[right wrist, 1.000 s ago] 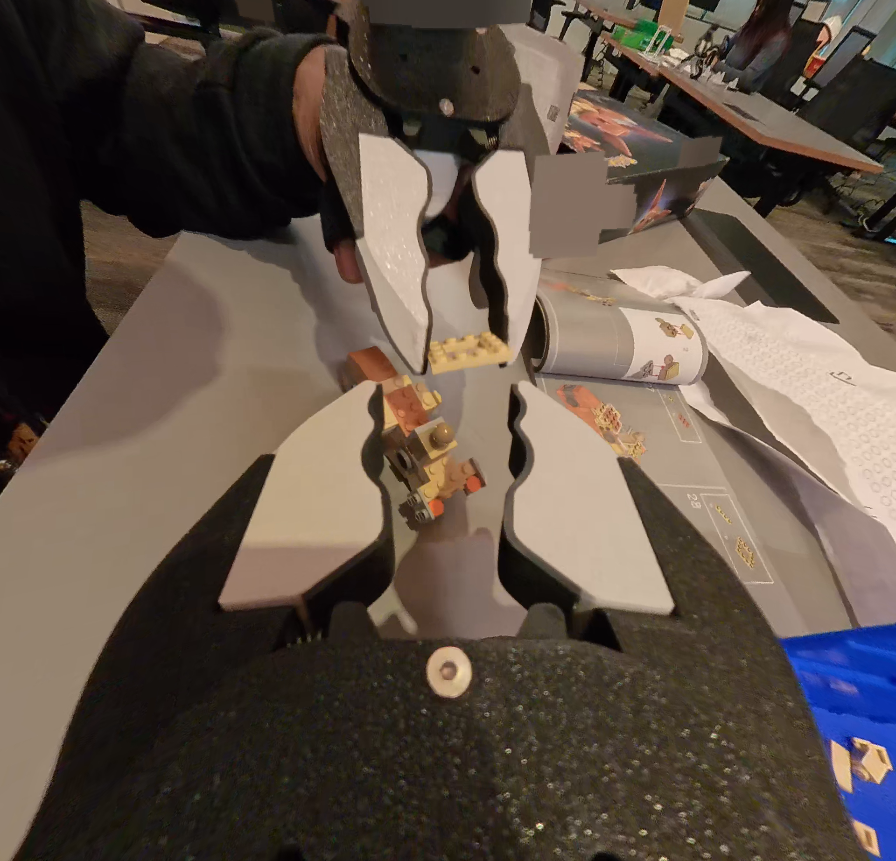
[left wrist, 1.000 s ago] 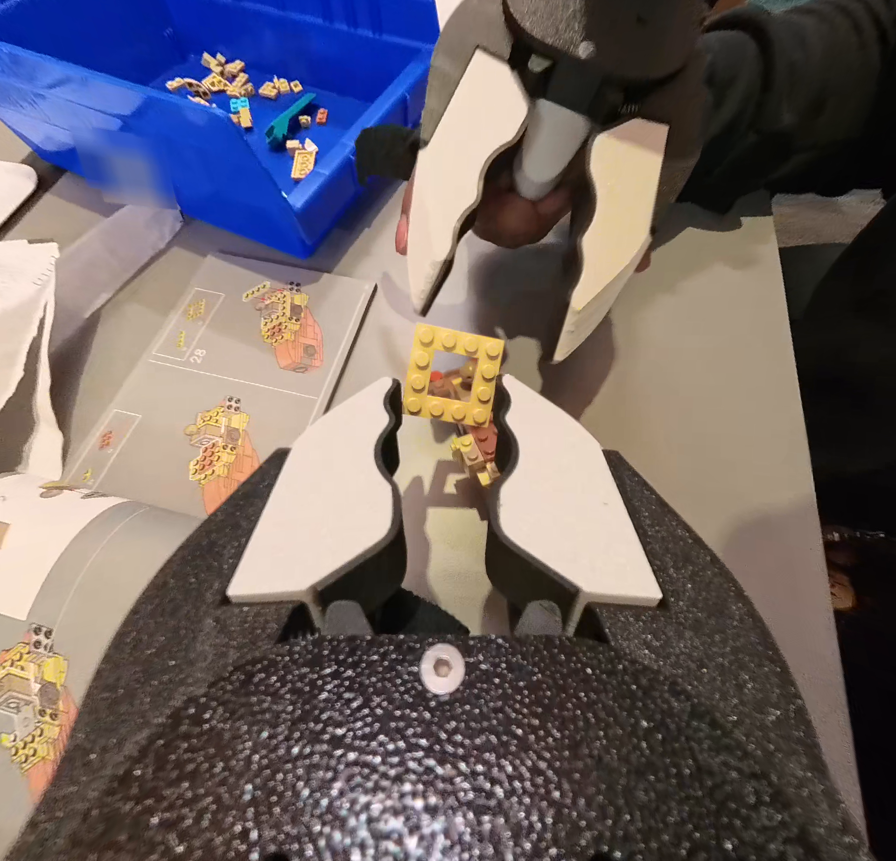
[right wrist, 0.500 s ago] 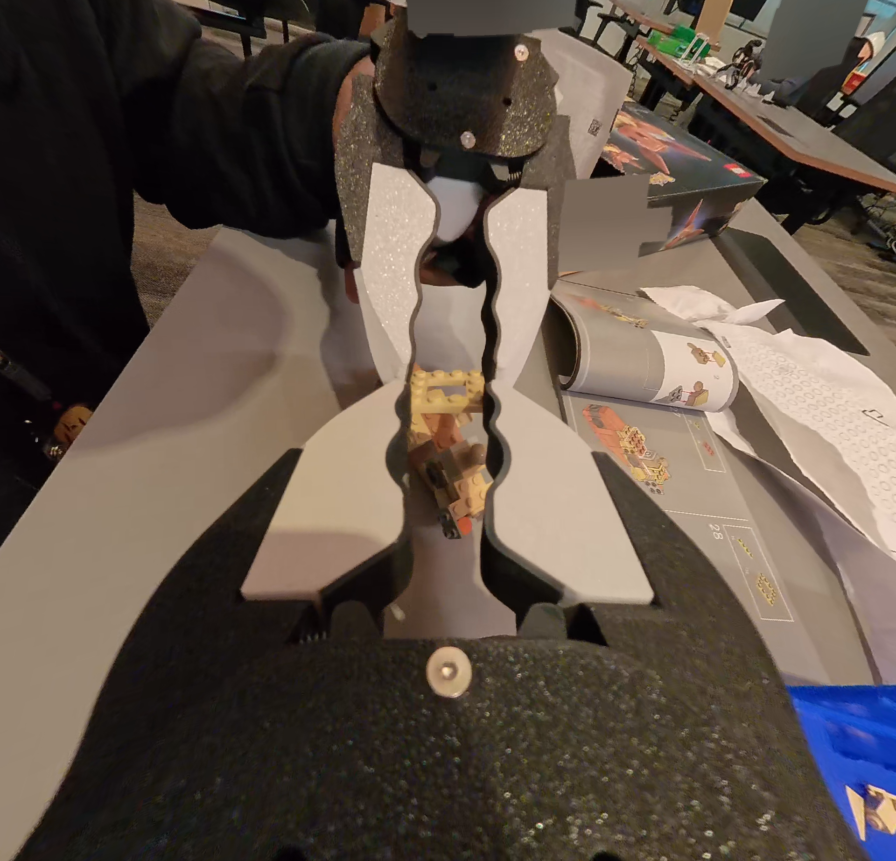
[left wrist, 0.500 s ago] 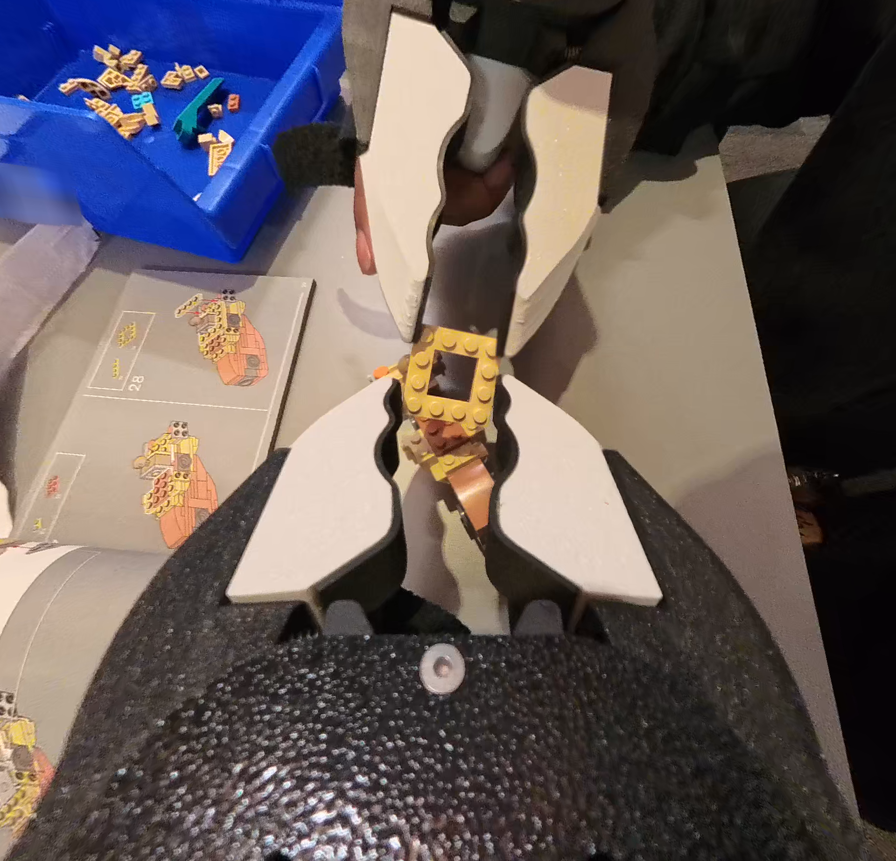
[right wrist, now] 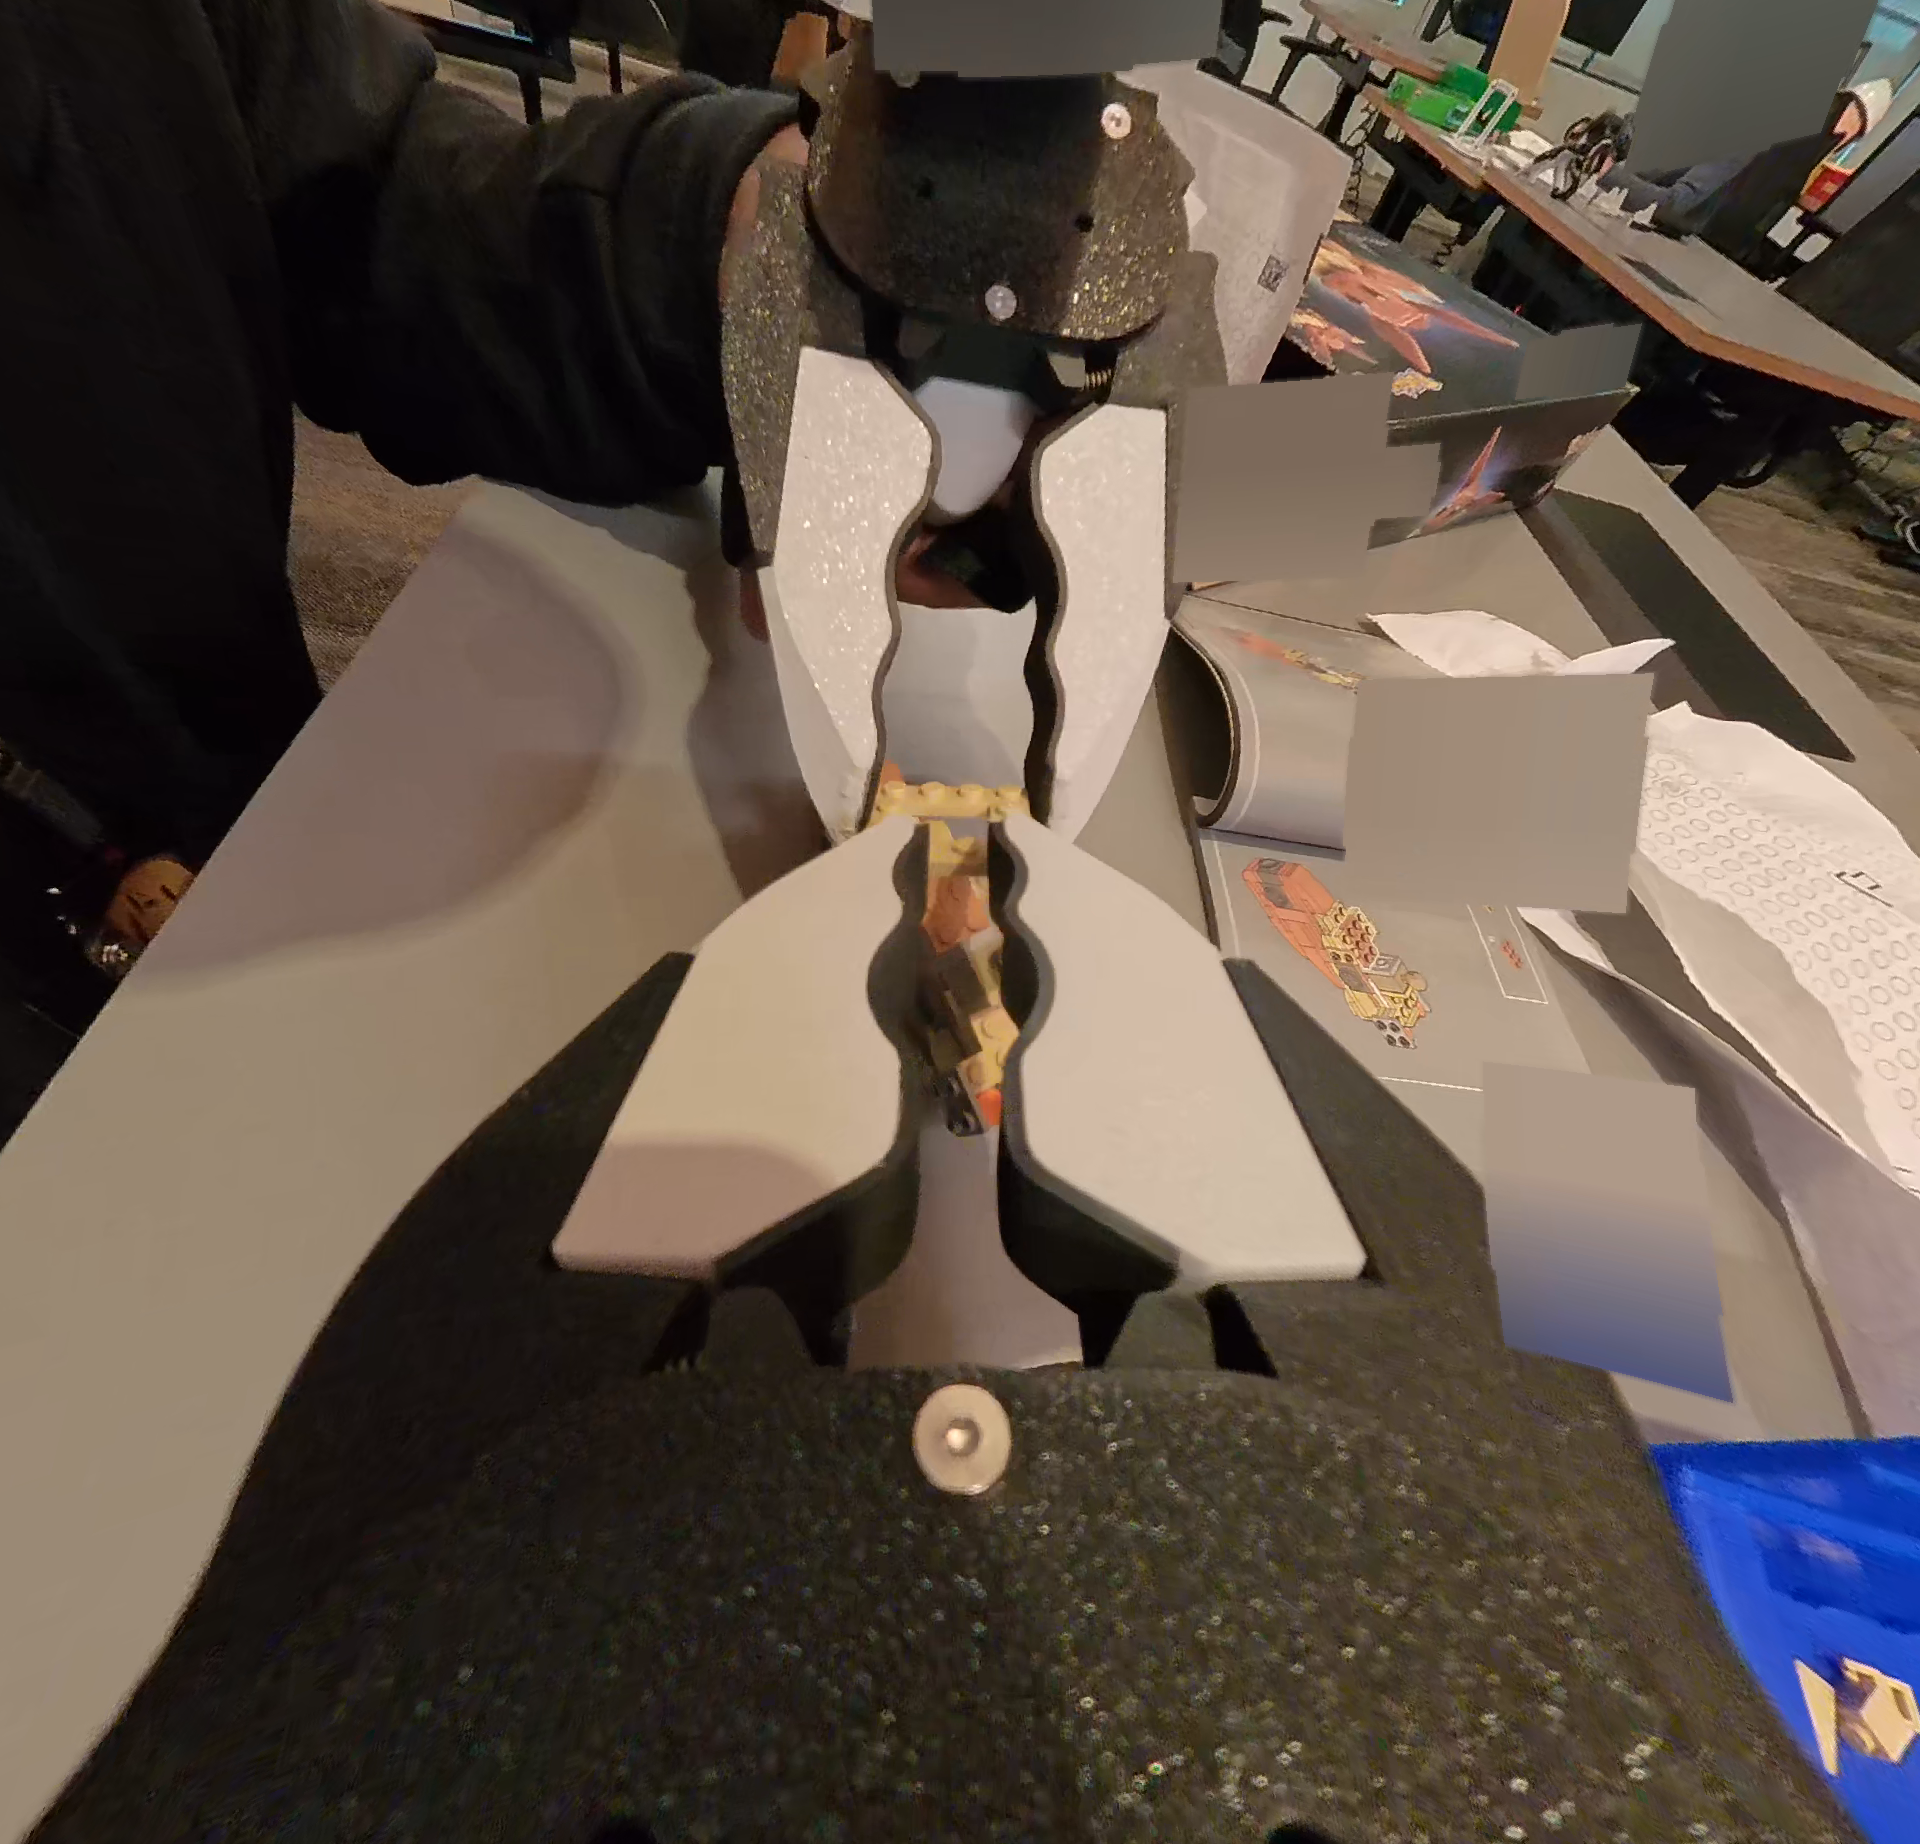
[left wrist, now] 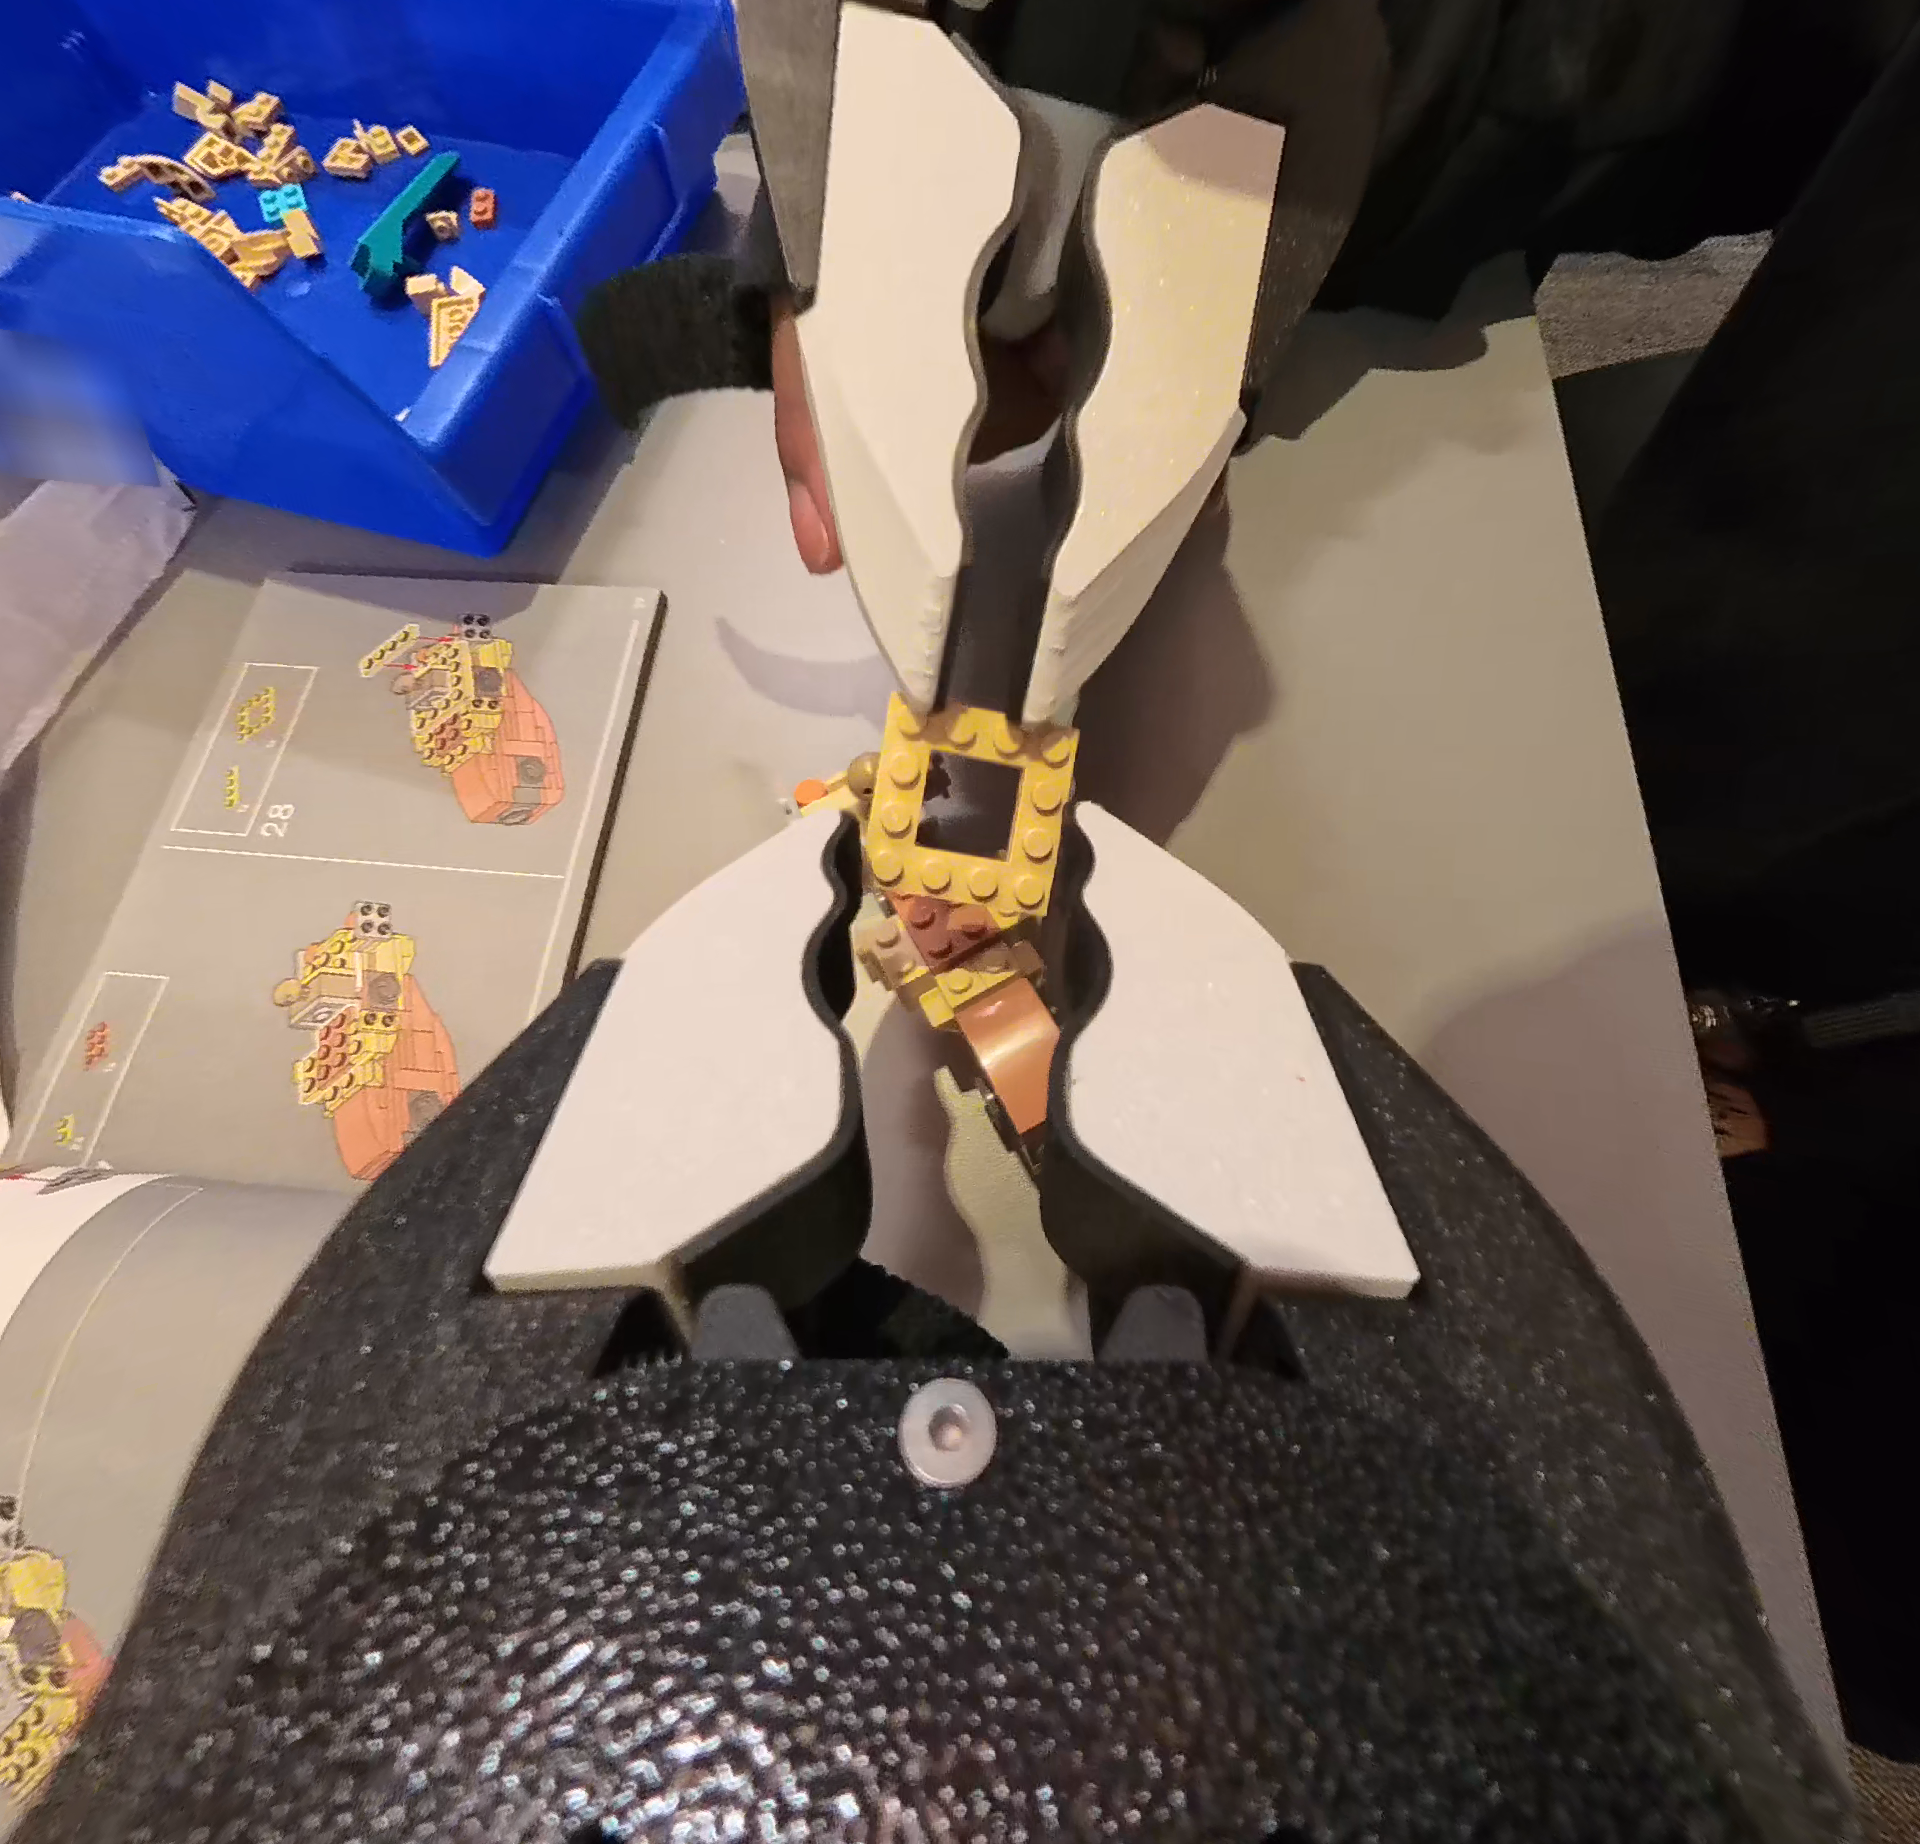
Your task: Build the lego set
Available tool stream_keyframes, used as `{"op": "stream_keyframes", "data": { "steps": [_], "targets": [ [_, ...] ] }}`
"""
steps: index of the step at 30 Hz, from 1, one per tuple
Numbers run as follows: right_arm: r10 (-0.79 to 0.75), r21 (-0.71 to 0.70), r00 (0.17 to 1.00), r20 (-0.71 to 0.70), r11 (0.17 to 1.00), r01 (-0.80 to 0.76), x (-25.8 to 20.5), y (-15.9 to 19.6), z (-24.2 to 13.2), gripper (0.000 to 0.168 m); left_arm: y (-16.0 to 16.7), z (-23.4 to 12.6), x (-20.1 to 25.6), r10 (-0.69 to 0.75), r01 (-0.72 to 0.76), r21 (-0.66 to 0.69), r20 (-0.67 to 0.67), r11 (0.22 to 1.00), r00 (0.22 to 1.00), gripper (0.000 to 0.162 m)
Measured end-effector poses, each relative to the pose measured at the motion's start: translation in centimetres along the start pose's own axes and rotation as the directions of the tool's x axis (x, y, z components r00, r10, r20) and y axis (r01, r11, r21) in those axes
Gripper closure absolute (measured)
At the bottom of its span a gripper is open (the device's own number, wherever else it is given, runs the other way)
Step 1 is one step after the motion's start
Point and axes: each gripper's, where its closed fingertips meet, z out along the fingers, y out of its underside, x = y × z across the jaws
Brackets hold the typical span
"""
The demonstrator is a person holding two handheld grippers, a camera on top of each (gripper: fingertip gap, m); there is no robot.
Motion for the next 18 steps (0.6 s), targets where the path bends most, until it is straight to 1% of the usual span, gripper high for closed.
{"op": "stream_keyframes", "data": {
  "steps": [12, 18],
  "targets": [
    [-0.017, -0.009, 0.999, -0.045, 1.000, 0.017, 0.9, 0.1, -0.8, 0.155, -0.2, -0.3, -0.6, -0.031, 0.031, 0.035, 0.011, 0.999, 0.999, 0.126],
    [-0.014, -0.032, 0.998, -0.065, 0.999, 0.012, 1.6, 1.1, -1.3, 0.155, -0.1, -0.5, -1.3, -0.055, 0.053, 0.049, 0.024, 0.997, 0.998, 0.126]
  ]
}}
